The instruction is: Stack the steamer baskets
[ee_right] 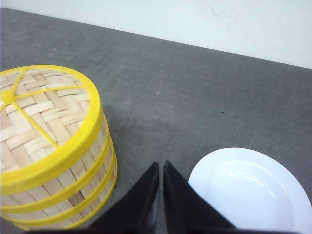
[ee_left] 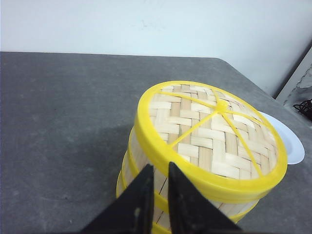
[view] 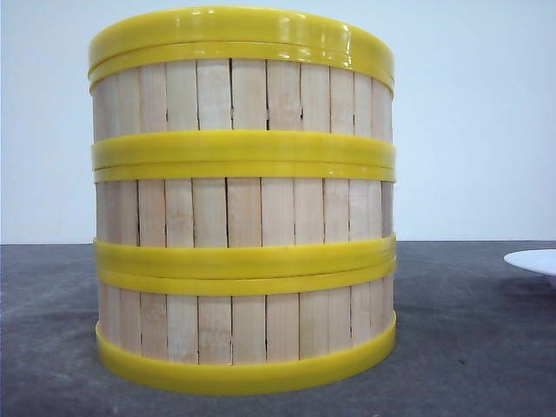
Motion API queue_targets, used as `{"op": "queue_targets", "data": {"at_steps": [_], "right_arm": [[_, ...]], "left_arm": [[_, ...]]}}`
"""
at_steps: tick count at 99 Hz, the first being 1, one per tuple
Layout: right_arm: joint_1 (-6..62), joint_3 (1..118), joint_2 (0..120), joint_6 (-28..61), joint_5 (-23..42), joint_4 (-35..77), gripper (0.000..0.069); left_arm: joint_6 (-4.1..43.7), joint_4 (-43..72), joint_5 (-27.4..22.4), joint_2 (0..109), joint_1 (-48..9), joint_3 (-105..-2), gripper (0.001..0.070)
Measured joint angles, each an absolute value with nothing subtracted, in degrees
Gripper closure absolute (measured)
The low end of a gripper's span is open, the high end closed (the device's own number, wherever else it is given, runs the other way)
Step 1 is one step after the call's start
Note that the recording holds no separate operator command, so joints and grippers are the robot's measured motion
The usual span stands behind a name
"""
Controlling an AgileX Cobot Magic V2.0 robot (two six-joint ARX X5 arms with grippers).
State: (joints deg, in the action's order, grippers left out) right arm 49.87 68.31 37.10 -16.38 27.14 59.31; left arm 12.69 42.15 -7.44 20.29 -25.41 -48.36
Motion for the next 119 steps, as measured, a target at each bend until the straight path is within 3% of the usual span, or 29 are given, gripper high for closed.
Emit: {"op": "queue_targets", "data": {"at_steps": [38, 53, 78, 101, 119], "right_arm": [[49.87, 68.31, 37.10, -16.38, 27.14, 59.29, 0.0681], [49.87, 68.31, 37.10, -16.38, 27.14, 59.29, 0.0681], [49.87, 68.31, 37.10, -16.38, 27.11, 59.31, 0.0681], [49.87, 68.31, 37.10, -16.38, 27.11, 59.29, 0.0681], [49.87, 68.31, 37.10, -16.38, 27.09, 59.29, 0.0681]], "left_arm": [[12.67, 42.13, -7.44, 20.29, -25.41, -48.36, 0.0684], [8.54, 41.32, -5.69, 20.29, -25.02, -48.36, 0.0684], [2.92, 34.24, -1.04, 19.55, -15.05, -42.74, 0.0684], [2.31, 24.01, 2.96, 14.00, -6.37, -28.49, 0.0684], [2.31, 18.72, 4.25, 7.86, -3.79, -17.61, 0.0684]]}}
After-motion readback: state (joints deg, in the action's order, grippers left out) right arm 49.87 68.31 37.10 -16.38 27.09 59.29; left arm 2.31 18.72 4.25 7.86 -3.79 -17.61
